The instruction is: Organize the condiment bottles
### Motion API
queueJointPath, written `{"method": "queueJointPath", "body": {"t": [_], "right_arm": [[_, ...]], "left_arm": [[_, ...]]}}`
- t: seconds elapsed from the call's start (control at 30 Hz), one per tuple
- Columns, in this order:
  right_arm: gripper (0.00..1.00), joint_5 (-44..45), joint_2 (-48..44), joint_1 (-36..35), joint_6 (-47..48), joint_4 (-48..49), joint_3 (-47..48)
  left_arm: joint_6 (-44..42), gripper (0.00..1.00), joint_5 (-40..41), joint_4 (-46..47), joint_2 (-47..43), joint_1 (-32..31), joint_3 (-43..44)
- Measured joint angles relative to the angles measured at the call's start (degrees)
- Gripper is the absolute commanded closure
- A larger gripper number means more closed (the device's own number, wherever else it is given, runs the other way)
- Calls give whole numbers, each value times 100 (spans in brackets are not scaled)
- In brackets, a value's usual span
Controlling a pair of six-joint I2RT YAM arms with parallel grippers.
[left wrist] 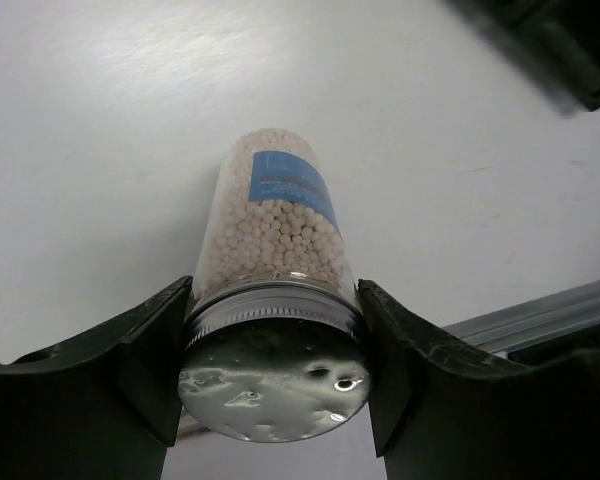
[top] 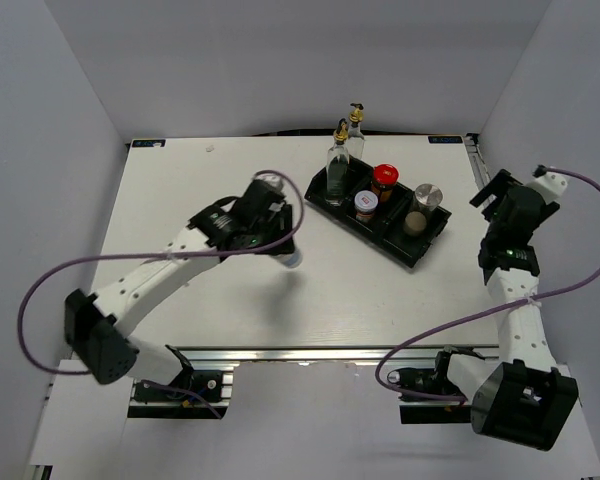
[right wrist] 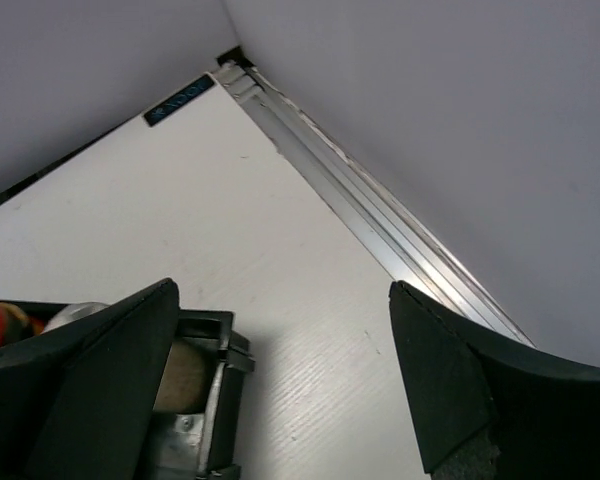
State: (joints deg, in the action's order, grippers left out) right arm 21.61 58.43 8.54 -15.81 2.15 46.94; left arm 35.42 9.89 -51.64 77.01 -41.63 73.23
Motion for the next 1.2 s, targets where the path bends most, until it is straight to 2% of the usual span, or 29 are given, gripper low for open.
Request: {"method": "queueJointPath", "body": {"t": [0.23,0.47,0.57,0.9,1.2], "right_arm": [[11,-544,-63,984,-291,-225,-254],[11,-761,-153,1047,-326,-229,-328],[11,-796,-153,1051,-323,-223,-343],[11,-898,-149,1054,-326,-208,-365],[11,-1021,-149,1058,-326,-188,-382]], "left_arm": [[-511,100,-422,1102,2068,-575,1875],[-1032,100,-1161,1034,4299,-761,4809],[-1156,100,-1412,981,4813,-837,5510],[-1209,100,-1910,1102,5152,-968,5855],[-1272,100,-1572,1163,5532,-1025,6028]]}}
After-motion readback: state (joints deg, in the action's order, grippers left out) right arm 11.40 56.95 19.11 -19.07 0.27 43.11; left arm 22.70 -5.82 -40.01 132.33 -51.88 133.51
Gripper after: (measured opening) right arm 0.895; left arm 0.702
